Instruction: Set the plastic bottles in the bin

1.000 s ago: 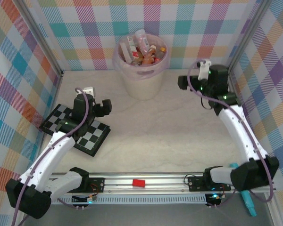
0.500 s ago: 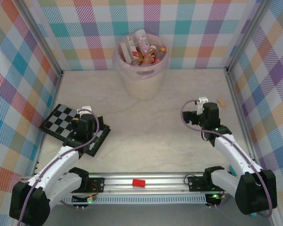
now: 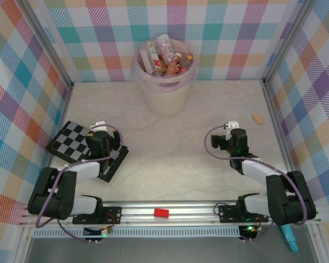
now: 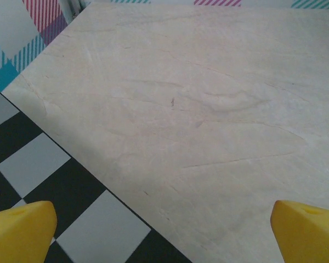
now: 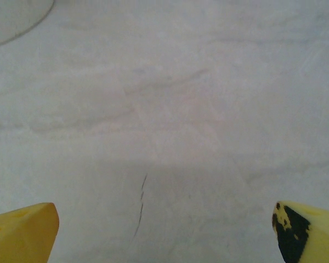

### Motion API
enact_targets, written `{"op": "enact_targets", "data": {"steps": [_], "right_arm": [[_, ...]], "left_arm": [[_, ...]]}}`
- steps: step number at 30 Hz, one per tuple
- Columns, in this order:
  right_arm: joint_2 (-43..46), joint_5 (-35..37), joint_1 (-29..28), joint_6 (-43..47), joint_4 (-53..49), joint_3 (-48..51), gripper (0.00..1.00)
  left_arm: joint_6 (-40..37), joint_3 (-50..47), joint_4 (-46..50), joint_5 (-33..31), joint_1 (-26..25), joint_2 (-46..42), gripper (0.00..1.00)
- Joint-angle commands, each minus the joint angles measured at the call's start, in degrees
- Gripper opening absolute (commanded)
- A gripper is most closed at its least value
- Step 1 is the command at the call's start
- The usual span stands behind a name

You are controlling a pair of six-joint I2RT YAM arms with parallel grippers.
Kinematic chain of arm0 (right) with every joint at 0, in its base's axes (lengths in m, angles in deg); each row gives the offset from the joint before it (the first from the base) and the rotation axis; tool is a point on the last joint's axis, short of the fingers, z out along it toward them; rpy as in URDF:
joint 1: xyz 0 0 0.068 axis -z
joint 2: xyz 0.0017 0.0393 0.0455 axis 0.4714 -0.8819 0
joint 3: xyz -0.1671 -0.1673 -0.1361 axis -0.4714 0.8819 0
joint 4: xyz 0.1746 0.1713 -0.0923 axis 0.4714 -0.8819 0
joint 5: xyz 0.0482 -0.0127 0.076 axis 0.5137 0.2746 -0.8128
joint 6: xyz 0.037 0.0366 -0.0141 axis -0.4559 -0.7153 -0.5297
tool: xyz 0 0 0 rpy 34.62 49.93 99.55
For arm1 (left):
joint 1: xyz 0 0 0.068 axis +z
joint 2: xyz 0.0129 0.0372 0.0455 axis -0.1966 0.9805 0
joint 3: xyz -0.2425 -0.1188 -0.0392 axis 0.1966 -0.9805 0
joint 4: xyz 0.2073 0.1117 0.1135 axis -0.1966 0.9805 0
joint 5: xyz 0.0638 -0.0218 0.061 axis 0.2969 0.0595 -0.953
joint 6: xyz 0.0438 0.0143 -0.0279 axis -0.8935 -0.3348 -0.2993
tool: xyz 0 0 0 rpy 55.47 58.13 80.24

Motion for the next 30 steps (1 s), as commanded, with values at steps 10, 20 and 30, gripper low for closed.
{"op": "enact_targets", "data": {"steps": [10, 20, 30], "right_arm": [[-11.0, -3.3, 4.1, 1.1, 22.1, 0.0, 0.99], [-15.6, -4.1, 6.5, -1.6, 25.8, -0.1, 0.99], [-15.4, -6.0, 7.7, -2.4, 24.1, -1.0, 1.00]], "left_arm": [[-0.3, 2.2, -10.8, 6.2, 2.3, 8.2, 1.00], [-0.4, 2.6, -14.2, 7.1, 2.6, 13.0, 1.00], [-0.6, 2.5, -14.6, 7.0, 2.6, 13.1, 1.00]]}}
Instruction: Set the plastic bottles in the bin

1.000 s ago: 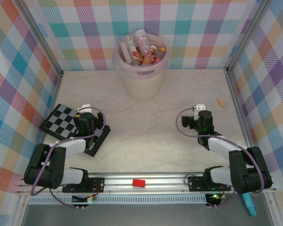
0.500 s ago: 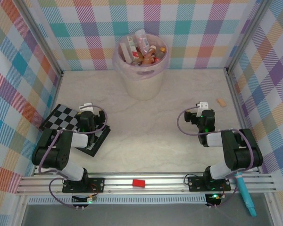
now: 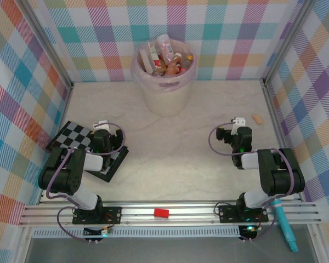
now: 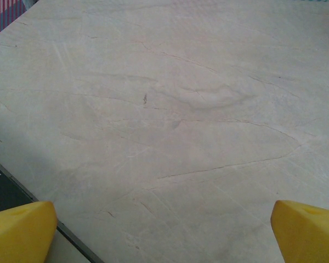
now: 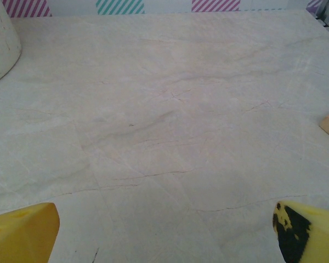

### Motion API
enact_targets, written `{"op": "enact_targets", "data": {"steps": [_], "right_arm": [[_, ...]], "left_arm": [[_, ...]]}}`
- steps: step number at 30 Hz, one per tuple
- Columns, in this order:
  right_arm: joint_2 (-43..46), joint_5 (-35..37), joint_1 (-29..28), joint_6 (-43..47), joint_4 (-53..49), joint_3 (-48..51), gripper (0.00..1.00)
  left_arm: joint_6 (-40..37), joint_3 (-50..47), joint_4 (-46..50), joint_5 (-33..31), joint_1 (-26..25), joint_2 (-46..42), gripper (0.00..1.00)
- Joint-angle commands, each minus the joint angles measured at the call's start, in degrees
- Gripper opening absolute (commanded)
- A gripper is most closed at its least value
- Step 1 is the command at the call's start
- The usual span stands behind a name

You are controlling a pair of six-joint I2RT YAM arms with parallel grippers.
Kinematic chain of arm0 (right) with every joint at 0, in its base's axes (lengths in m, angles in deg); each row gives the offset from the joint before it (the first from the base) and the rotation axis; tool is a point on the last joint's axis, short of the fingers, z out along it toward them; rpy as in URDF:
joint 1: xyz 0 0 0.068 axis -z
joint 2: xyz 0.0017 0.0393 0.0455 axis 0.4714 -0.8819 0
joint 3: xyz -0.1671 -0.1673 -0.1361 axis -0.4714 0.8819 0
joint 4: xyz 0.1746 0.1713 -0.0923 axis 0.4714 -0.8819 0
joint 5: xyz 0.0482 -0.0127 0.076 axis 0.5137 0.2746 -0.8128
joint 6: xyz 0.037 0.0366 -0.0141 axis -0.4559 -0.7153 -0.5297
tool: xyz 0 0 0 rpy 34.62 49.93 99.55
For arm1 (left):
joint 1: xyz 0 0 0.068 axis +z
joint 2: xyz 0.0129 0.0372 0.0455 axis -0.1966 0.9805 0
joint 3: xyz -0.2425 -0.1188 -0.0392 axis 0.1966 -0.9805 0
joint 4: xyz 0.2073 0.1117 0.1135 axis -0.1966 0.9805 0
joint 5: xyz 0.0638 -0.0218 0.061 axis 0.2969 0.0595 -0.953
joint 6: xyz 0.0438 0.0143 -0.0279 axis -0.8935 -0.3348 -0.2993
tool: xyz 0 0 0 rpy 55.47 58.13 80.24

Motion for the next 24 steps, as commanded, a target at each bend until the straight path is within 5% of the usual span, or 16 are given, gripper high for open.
{"op": "enact_targets", "data": {"steps": [1, 24], "right_arm": [[0.2, -1.4, 0.4, -1.2, 0.3, -1.4, 0.99], [0.0, -3.9, 1.4, -1.6, -1.2, -2.3, 0.99]], "left_arm": [[-0.4, 0.8, -2.6, 0.5, 0.7, 0.0, 1.00], [-0.4, 0.8, -2.6, 0.5, 0.7, -0.1, 1.00]]}}
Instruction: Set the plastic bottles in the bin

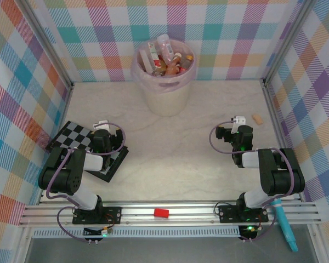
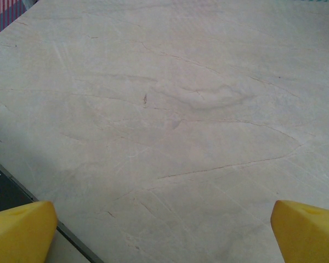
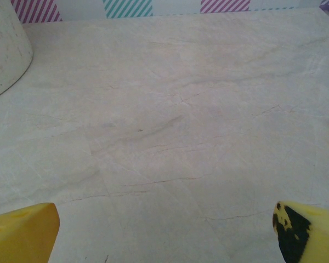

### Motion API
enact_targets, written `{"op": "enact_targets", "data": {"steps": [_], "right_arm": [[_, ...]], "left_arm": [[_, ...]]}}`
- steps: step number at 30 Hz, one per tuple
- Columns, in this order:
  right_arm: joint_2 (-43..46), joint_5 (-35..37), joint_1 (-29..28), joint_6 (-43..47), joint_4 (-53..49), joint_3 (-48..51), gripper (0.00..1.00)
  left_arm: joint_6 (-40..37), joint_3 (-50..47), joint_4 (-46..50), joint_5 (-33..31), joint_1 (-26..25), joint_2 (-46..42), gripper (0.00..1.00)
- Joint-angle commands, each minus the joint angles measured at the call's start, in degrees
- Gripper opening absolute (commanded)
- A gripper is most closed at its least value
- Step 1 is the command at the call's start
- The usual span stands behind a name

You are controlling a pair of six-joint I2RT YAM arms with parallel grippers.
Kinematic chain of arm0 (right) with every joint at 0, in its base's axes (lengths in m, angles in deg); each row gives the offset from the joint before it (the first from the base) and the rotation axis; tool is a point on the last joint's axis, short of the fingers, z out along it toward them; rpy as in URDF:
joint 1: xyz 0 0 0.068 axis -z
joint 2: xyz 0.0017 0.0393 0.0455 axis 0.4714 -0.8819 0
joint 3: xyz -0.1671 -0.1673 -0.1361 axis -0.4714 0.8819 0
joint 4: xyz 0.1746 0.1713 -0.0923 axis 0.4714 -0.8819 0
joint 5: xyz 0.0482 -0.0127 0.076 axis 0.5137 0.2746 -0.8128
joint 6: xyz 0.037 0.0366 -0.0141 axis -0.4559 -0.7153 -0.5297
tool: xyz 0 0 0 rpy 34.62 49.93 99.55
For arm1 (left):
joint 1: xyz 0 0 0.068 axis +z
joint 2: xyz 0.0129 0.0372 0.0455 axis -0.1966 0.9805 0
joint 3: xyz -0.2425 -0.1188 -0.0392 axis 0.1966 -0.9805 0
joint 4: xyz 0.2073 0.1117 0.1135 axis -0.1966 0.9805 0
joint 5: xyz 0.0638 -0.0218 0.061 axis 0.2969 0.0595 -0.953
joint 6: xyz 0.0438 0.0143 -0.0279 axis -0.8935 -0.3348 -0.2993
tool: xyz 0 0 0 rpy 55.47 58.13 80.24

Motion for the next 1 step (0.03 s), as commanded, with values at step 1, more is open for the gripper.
{"op": "enact_targets", "data": {"steps": [1], "right_arm": [[0.0, -1.2, 0.6, -0.7, 0.5, -0.8, 0.99]], "left_arm": [[-0.4, 0.8, -2.6, 0.4, 0.7, -0.1, 1.00]]}}
